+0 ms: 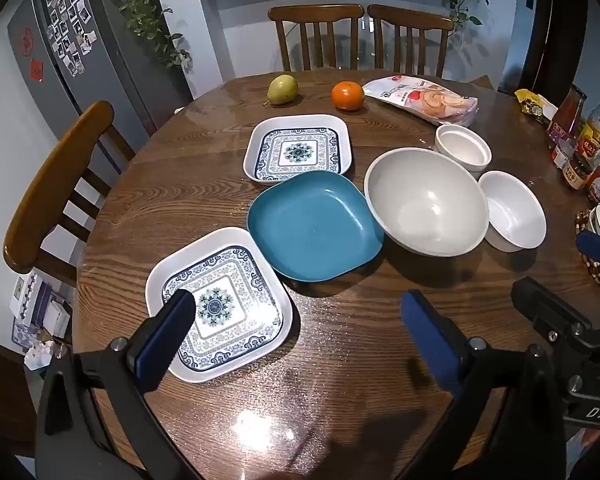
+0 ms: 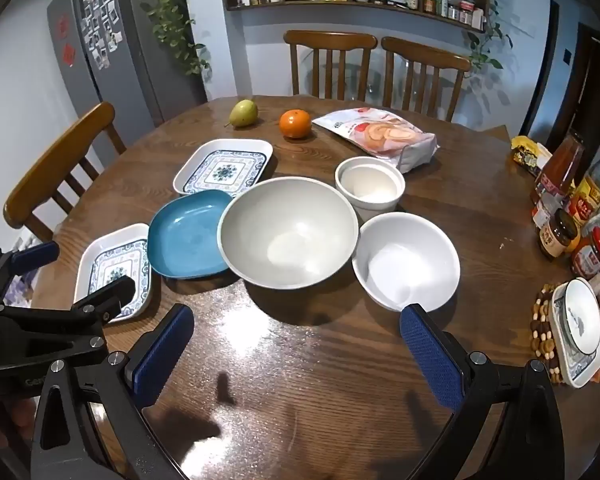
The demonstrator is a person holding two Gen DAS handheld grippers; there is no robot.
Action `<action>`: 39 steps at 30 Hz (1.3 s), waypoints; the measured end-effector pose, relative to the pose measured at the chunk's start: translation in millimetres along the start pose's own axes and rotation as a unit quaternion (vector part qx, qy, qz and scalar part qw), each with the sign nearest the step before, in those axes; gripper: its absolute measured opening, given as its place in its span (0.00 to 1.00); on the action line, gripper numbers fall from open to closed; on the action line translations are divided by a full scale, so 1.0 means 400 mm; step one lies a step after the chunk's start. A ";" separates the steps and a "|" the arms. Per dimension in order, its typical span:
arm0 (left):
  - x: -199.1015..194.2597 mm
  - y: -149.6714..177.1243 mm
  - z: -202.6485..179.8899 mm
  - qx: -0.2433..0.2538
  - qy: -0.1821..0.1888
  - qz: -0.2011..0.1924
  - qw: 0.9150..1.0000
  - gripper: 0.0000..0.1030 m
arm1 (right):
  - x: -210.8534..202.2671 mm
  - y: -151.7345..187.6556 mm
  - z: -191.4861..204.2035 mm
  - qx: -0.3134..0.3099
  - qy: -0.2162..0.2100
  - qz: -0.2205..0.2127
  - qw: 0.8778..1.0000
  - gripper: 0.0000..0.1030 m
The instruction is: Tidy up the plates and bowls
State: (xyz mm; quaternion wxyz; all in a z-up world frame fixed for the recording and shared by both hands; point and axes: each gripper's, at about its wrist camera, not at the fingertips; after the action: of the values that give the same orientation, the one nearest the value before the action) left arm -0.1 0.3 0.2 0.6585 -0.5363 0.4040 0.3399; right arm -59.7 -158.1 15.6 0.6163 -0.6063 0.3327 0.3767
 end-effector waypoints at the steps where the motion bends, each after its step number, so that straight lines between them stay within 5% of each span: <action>1: 0.000 0.000 0.000 0.000 0.001 0.000 1.000 0.99 | 0.000 0.000 0.000 0.000 0.000 0.000 1.000 1.00; 39: -0.012 0.001 -0.015 0.013 0.004 -0.016 1.000 0.99 | -0.010 0.004 -0.007 0.001 -0.001 -0.005 1.000 1.00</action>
State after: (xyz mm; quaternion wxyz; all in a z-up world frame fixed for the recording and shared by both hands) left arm -3.7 -5.6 3.9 0.6690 -0.5356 0.4026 0.3218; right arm -62.9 -161.1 18.4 0.6187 -0.6072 0.3297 0.3740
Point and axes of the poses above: each gripper's, at about its wrist camera, not at the fingertips, and x roughly the way its jaws point, z to its left, y to its underside, and after that the axes turned 10 degrees about z, right-handed
